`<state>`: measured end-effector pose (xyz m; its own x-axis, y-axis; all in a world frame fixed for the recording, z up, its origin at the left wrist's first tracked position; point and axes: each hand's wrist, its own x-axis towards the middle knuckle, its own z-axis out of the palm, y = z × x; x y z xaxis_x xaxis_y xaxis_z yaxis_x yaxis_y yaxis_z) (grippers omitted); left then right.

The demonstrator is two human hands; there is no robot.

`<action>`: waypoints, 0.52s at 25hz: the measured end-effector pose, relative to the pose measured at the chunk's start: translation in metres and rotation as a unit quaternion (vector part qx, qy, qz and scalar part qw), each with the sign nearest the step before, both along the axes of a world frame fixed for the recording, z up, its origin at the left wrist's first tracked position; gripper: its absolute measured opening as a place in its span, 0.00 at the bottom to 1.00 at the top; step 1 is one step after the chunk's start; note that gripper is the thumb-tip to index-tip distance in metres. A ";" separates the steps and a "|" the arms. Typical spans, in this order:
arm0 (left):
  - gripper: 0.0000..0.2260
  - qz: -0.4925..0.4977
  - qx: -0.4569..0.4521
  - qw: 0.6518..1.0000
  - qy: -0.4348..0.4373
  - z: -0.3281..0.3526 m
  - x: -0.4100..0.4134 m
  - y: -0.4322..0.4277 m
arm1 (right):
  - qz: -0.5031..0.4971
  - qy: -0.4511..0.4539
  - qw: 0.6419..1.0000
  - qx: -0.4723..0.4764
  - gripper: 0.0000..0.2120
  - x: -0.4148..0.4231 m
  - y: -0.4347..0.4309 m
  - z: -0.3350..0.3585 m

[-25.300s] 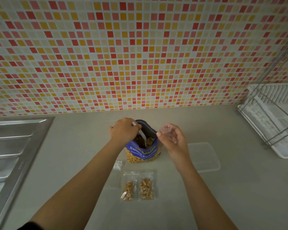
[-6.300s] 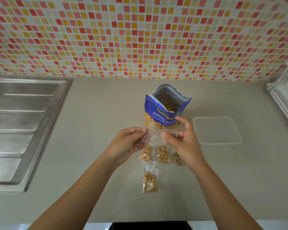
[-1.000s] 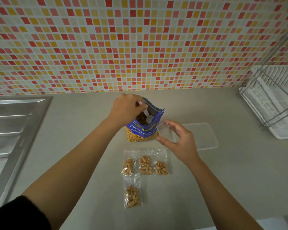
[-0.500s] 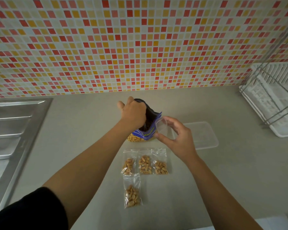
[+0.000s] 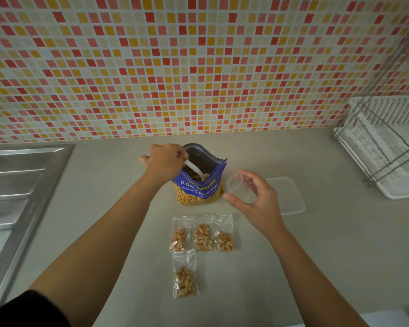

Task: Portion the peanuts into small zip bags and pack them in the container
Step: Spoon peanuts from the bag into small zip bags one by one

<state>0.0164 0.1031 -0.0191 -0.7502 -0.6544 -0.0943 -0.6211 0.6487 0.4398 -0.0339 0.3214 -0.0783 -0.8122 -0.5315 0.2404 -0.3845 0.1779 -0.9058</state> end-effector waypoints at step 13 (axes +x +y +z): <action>0.11 0.089 0.216 0.961 0.151 0.005 0.021 -0.029 | -0.022 0.068 0.997 0.023 0.29 -0.004 -0.027 0.021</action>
